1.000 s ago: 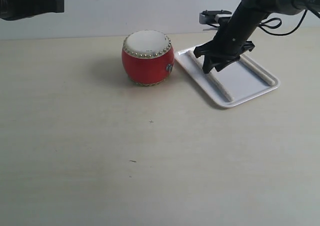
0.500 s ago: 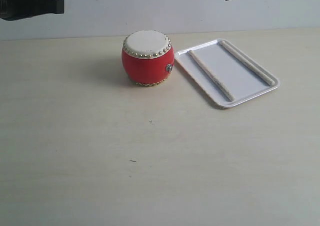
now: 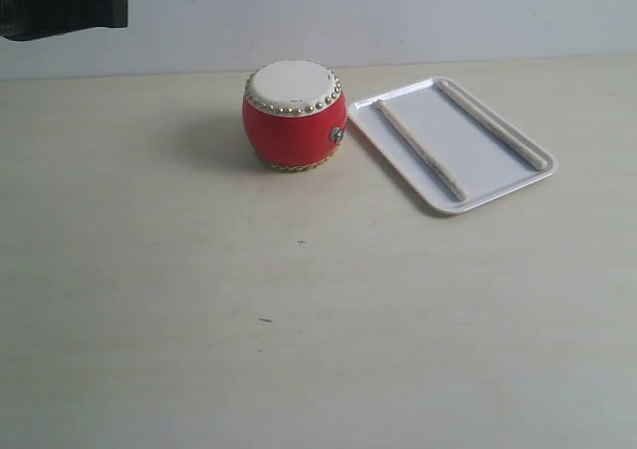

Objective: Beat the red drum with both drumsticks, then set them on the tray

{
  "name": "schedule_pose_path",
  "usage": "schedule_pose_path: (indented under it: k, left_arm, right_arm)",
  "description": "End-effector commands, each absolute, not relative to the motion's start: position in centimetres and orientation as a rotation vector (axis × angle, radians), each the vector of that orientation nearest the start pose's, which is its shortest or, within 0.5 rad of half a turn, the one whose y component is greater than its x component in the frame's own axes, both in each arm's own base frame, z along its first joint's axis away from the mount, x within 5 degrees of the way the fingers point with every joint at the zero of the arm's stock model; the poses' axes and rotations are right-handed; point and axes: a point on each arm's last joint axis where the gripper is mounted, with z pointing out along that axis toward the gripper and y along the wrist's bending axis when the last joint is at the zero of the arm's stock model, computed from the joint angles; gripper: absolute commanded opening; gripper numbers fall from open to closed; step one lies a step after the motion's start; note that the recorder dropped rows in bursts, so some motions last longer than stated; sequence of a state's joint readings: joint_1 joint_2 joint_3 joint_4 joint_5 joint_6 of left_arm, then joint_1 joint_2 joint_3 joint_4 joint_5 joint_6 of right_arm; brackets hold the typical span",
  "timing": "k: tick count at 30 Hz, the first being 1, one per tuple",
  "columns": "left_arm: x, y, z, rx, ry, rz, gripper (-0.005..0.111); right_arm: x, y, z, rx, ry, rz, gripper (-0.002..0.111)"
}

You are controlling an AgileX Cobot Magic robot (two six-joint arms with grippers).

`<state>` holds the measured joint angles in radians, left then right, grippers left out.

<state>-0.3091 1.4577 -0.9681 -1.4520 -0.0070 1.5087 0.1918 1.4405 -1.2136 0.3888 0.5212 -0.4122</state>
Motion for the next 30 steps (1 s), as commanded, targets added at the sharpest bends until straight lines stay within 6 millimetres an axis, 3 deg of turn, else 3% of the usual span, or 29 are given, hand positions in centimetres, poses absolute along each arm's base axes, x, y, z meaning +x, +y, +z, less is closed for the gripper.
schedule_pose_path:
  k: [1,7,30]
  left_arm:
    - [31.3,-10.1,29.4,0.354,1.945,-0.167,0.0]
    - [31.3,-10.1,29.4,0.344,1.947,-0.174,0.0]
    - [31.2,-10.1,29.6,0.343,1.942,-0.174,0.0]
  right_arm:
    - [27.6,6.3,35.1,-0.295,1.974,0.209,0.0]
    - [24.4,5.7,35.6,-0.284,1.95,0.224,0.0]
    - [23.9,5.6,36.1,-0.28,1.93,0.227,0.0]
